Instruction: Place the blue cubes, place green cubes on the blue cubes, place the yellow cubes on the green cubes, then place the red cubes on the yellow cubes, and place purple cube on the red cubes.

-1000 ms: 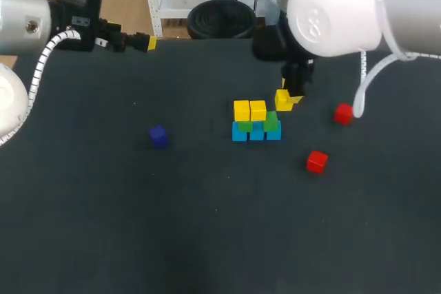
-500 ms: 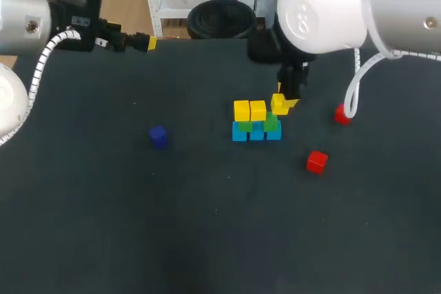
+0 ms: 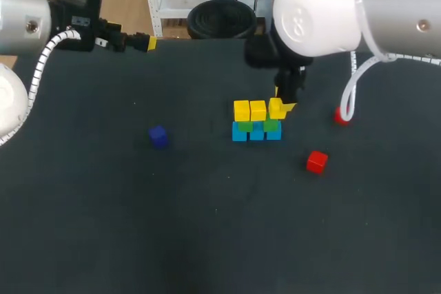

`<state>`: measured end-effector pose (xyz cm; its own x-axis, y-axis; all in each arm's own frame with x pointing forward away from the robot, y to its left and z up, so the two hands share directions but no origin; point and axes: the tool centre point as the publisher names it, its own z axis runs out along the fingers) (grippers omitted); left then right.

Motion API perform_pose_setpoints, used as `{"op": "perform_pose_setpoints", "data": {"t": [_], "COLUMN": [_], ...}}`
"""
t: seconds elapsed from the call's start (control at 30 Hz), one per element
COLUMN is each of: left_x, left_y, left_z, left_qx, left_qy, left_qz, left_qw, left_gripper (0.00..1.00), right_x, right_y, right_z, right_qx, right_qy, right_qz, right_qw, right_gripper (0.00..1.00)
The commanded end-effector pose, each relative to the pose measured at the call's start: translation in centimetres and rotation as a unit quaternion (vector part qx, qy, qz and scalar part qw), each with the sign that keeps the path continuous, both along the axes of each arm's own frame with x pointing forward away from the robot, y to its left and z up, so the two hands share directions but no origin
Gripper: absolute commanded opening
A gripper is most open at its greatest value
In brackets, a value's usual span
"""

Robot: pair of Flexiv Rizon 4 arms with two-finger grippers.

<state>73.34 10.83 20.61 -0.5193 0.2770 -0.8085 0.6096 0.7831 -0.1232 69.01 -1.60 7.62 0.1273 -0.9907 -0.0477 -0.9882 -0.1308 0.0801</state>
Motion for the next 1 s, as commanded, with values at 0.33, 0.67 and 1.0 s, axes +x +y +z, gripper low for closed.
{"op": "perform_pose_setpoints", "data": {"t": [0.33, 0.67, 1.0], "left_x": [0.09, 0.09, 0.09], "left_y": [0.12, 0.12, 0.12], "left_z": [-0.12, -0.12, -0.12], "left_qx": [-0.003, -0.003, -0.003], "left_qy": [-0.002, -0.002, -0.002], "left_qz": [-0.002, -0.002, -0.002], "left_qw": [1.0, 1.0, 1.0], "left_gripper": [1.0, 1.0, 1.0], "right_x": [0.29, 0.61, 0.81], "right_y": [0.13, 0.51, 0.4], "right_z": [-0.4, -0.58, -0.73], "right_qx": [-0.003, -0.002, -0.006], "right_qy": [0.004, 0.005, 0.008], "right_qz": [0.001, 0.004, 0.008], "right_qw": [1.0, 1.0, 1.0], "right_gripper": [0.0, 0.0, 0.0]}}
